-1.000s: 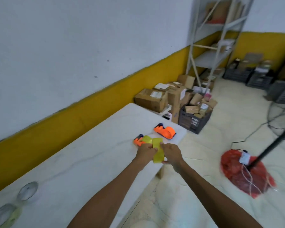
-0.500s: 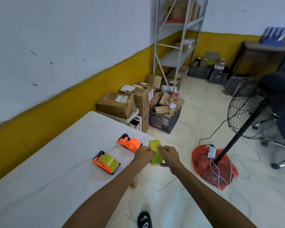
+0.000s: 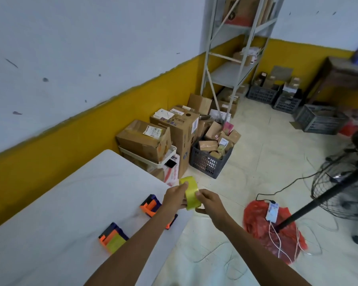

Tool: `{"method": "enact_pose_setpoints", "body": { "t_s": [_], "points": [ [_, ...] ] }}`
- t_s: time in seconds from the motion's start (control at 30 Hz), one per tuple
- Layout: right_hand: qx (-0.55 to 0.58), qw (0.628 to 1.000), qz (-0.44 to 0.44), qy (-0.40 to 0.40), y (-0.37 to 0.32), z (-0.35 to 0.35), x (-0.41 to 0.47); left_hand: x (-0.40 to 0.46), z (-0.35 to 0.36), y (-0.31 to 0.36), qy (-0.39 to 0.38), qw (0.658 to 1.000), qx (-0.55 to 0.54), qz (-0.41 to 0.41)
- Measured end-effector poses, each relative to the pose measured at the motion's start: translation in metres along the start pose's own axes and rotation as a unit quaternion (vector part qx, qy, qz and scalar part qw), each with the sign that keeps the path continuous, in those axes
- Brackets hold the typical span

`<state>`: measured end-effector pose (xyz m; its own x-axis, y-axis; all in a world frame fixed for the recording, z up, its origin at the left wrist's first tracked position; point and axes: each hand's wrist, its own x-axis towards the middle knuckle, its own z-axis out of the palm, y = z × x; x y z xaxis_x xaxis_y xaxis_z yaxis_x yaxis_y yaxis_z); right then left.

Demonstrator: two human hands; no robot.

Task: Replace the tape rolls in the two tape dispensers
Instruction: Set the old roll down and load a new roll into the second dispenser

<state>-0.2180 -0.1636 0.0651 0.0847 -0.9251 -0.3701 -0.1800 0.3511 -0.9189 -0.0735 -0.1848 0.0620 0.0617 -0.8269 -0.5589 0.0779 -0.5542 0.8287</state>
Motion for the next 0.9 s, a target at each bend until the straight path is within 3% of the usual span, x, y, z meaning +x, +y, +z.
{"method": "enact_pose_setpoints", "body": {
  "t_s": [0.33, 0.67, 0.9],
  "points": [
    [-0.016, 0.994, 0.072, -0.083, -0.026, -0.002, 0.083, 0.050, -0.004, 0.008, 0.033, 0.998, -0.035, 0.029],
    [-0.095, 0.958, 0.075, -0.259, -0.042, -0.001, 0.165, 0.073, 0.014, 0.017, 0.225, 0.974, 0.008, 0.025],
    [-0.155, 0.926, 0.095, -0.331, -0.036, 0.005, 0.188, 0.057, 0.036, 0.009, 0.315, 0.948, 0.036, 0.020]
  ]
}}
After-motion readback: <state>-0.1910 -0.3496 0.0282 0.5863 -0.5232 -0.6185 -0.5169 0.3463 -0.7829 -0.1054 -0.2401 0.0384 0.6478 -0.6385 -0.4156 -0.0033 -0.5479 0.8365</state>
